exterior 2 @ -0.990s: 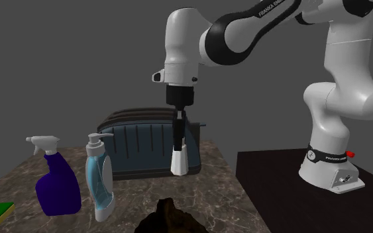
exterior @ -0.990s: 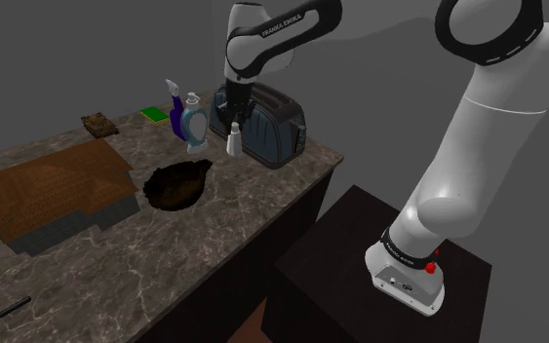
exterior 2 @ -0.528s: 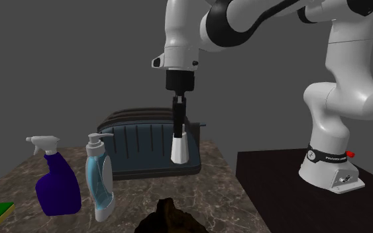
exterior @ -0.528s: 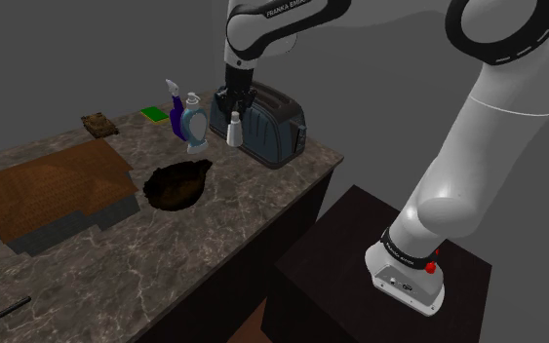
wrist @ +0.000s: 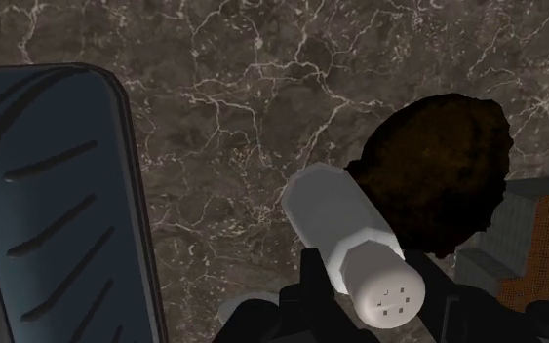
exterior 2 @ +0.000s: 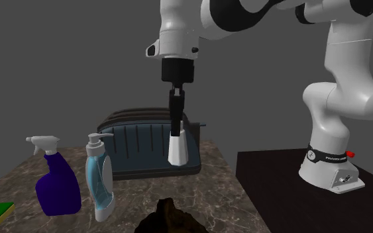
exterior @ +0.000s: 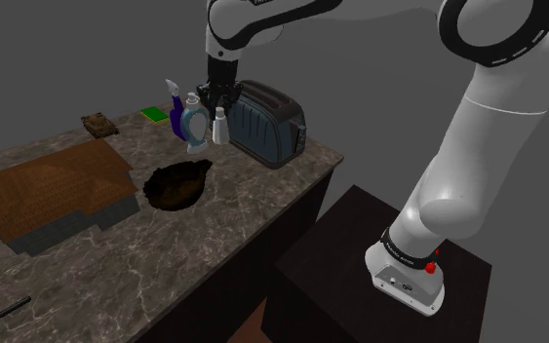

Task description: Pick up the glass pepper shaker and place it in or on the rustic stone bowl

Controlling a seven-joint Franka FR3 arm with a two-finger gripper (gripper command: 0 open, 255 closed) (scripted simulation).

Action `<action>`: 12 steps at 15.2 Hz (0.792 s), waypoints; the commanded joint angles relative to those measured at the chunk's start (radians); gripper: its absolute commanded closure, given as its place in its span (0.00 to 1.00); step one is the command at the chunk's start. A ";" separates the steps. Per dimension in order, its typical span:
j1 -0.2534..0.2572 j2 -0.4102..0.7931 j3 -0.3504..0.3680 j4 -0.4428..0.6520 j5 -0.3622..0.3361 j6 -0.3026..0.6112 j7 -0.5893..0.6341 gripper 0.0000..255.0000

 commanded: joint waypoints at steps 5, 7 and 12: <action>0.078 0.094 0.049 0.166 -0.035 -0.065 0.140 1.00; 0.105 0.134 0.061 0.234 -0.048 -0.091 0.184 1.00; 0.144 0.197 0.075 0.312 -0.068 -0.105 0.239 1.00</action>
